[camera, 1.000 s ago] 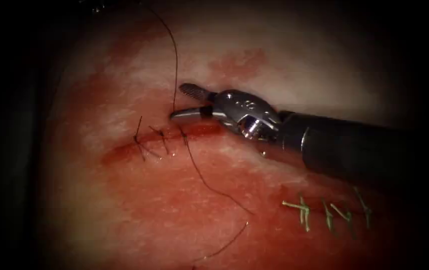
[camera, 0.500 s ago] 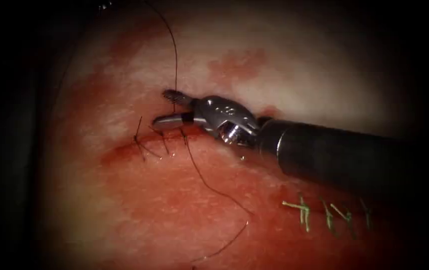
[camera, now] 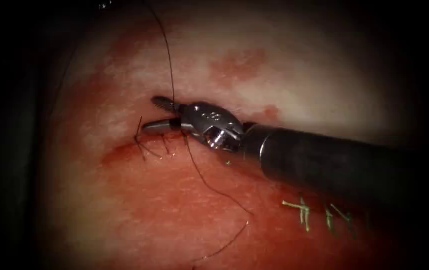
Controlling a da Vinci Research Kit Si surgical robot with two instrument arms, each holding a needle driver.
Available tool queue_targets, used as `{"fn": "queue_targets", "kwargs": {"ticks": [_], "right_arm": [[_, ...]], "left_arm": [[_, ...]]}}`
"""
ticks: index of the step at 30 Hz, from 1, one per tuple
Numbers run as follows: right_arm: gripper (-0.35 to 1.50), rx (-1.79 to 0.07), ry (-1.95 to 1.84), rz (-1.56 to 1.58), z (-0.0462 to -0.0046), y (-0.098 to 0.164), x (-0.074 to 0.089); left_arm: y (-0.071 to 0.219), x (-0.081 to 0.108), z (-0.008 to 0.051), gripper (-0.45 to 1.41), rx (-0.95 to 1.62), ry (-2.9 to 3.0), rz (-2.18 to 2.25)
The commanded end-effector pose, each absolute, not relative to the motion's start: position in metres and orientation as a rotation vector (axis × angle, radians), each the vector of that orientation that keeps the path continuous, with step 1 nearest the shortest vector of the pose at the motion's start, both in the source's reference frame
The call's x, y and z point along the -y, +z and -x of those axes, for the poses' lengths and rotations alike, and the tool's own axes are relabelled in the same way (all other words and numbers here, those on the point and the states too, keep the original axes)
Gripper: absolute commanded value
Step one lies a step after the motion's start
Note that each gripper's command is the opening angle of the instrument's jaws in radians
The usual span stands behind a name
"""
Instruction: Wound Closure
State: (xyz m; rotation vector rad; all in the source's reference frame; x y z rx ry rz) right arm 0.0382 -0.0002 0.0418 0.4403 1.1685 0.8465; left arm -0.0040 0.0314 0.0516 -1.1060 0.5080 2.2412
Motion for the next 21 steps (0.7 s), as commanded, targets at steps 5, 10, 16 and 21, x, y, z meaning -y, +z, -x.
{"fn": "queue_targets", "kwargs": {"ticks": [5,10,16,21], "right_arm": [[1.13,-1.172,0.842,-0.439,-0.0394,0.0420,0.0003],[1.01,-1.172,0.844,-0.444,-0.0395,0.0414,0.0003],[0.59,-1.172,0.845,-0.444,-0.0395,0.0414,0.0002],[-0.35,-1.191,0.830,-0.465,-0.0393,0.0418,-0.0003]], "left_arm": [[0.0518,-0.0321,0.0047,-0.45,-0.516,2.245,1.109],[0.0518,-0.0321,0.0048,-0.45,-0.517,2.245,1.113],[0.0518,-0.0320,0.0048,-0.45,-0.518,2.245,1.113],[0.0518,-0.0317,0.0048,-0.45,-0.521,2.245,1.114]]}}
